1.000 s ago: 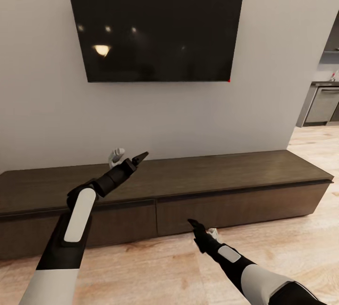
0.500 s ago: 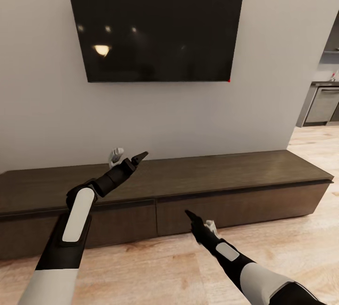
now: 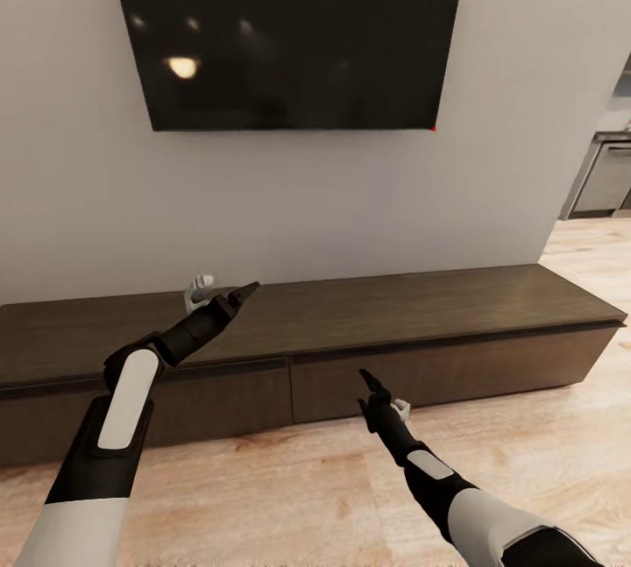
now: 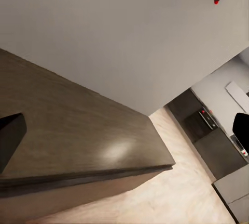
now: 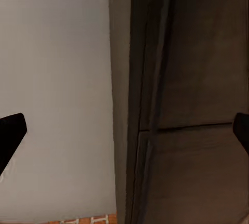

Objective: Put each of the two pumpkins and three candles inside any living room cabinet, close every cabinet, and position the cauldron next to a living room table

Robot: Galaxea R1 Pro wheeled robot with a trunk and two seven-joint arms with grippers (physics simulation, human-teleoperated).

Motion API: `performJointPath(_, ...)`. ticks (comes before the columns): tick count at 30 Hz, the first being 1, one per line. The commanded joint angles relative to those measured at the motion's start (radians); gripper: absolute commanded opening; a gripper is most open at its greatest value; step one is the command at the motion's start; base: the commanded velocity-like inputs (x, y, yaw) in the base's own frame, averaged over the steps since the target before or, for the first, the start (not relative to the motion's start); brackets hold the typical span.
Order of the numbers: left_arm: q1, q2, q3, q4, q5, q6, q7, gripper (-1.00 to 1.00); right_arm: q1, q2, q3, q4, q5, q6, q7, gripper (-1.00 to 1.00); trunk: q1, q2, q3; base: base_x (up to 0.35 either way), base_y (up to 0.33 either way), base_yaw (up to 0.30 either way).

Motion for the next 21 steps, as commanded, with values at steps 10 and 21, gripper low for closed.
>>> performJointPath(10, -0.001, 0.005, 0.002, 0.000, 0.000, 0.009, -0.116, 1.00, -0.002, -0.002, 0.005, -0.008, -0.007, 0.042, -0.007, 1.00, 0.004, -0.003, -0.040, 0.000, 0.000, 0.000)
performJointPath(21, -0.001, 0.005, 0.003, 0.001, 0.000, 0.068, -0.120, 1.00, -0.004, -0.061, 0.035, -0.086, 0.247, 0.165, -0.009, 1.00, 0.008, -0.005, -0.075, 0.000, 0.000, 0.000)
